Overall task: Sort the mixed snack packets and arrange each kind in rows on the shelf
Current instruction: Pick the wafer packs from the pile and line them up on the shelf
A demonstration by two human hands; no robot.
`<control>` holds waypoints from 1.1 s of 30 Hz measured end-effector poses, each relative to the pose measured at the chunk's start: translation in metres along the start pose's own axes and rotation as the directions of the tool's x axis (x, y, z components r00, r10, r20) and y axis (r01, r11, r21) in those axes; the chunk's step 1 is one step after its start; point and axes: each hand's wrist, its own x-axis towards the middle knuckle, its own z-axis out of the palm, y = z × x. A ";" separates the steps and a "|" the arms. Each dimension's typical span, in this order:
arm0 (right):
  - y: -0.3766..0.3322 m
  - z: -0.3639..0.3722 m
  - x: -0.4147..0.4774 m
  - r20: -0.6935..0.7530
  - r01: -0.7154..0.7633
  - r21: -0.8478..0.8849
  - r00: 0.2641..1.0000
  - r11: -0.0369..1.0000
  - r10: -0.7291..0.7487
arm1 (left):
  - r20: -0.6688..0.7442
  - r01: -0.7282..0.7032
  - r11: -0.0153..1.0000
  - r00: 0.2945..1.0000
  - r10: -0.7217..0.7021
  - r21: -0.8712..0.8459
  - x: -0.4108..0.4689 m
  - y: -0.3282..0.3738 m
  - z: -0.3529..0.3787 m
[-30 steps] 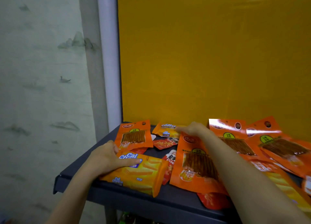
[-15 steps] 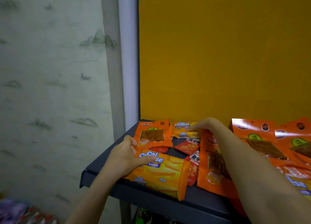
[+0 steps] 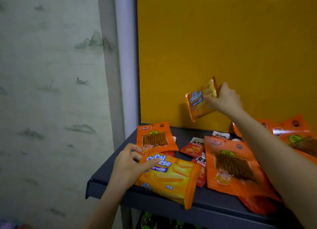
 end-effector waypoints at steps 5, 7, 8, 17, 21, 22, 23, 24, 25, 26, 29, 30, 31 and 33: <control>0.016 -0.067 -0.089 0.066 -0.040 0.224 0.997 0.974 0.026 | -0.058 -0.046 0.991 0.998 0.038 -0.128 -0.008 0.000 -0.001; 0.019 -0.082 -0.140 0.086 -0.076 0.225 0.995 0.971 0.058 | -0.094 -0.072 0.985 0.994 0.058 -0.156 -0.011 -0.002 -0.001; 0.022 -0.085 -0.161 0.082 -0.101 0.223 0.993 0.970 0.085 | -0.109 -0.084 0.981 0.992 0.066 -0.174 -0.012 -0.002 0.000; 0.024 -0.044 -0.232 0.012 -0.171 0.369 0.984 0.913 0.179 | -0.104 -0.167 0.950 0.984 0.144 -0.263 -0.014 -0.010 0.004; 0.020 -0.033 -0.239 -0.019 -0.207 0.455 0.970 0.866 0.242 | -0.037 -0.170 0.944 0.985 0.167 -0.283 -0.013 -0.010 0.007; 0.019 -0.030 -0.241 -0.023 -0.214 0.478 0.966 0.852 0.256 | -0.008 -0.161 0.945 0.986 0.166 -0.286 -0.012 -0.010 0.007; 0.019 -0.028 -0.242 -0.027 -0.217 0.501 0.964 0.838 0.266 | 0.015 -0.145 0.942 0.988 0.156 -0.304 -0.012 -0.010 0.008; 0.019 -0.026 -0.243 -0.028 -0.221 0.526 0.961 0.821 0.276 | 0.035 -0.123 0.932 0.989 0.143 -0.340 -0.012 -0.009 0.008; 0.018 -0.026 -0.244 -0.023 -0.227 0.551 0.958 0.803 0.286 | 0.054 -0.103 0.920 0.990 0.133 -0.379 -0.012 -0.008 0.008; 0.019 -0.027 -0.244 -0.018 -0.234 0.573 0.954 0.785 0.298 | 0.076 -0.087 0.906 0.989 0.129 -0.415 -0.012 -0.007 0.009; 0.024 -0.038 -0.244 -0.066 -0.209 0.617 0.947 0.759 0.314 | 0.164 -0.035 0.869 0.978 0.132 -0.493 -0.015 0.006 0.016; 0.027 -0.045 -0.243 -0.092 -0.192 0.633 0.943 0.750 0.319 | 0.204 -0.018 0.856 0.968 0.144 -0.517 -0.016 0.011 0.021; 0.031 -0.053 -0.243 -0.114 -0.175 0.647 0.940 0.742 0.321 | 0.242 -0.001 0.842 0.958 0.156 -0.539 -0.017 0.018 0.027; 0.043 -0.072 -0.242 -0.152 -0.155 0.677 0.927 0.719 0.342 | 0.304 0.032 0.808 0.934 0.185 -0.589 -0.021 0.035 0.042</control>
